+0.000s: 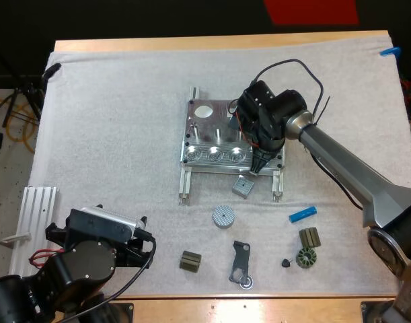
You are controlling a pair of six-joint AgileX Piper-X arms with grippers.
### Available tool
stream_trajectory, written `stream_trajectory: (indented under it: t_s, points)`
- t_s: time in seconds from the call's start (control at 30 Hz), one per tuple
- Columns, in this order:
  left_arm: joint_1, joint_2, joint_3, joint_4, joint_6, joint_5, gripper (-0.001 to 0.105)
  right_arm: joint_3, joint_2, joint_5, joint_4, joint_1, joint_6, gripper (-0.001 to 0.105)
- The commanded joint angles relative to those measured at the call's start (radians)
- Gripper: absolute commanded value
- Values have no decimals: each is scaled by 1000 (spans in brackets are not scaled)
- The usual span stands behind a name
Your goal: Load cells from right to left
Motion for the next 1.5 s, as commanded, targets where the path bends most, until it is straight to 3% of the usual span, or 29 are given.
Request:
stream_trajectory:
  t_s: [0.0, 0.6, 0.7, 0.77, 0.83, 1.47]
  points:
    - [-1, 0, -1, -12, -12, -3, 72, 3, 11, -17, 45, -3, -6, 0]
    - [-1, 0, -1, -12, -12, -3, 72, 3, 11, 29, -19, -3, -6, 1]
    - [-1, 0, -1, -12, -12, -3, 72, 3, 11, 29, -23, -3, -6, 17]
    - [-1, 0, -1, -12, -12, -3, 72, 3, 11, 29, -23, -3, -6, 36]
    - [-1, 0, -1, -12, -12, -3, 72, 3, 11, 32, -25, -3, -6, 45]
    - [-1, 0, -1, -12, -9, -5, 72, 3, -101, 34, -126, -3, 45, 46]
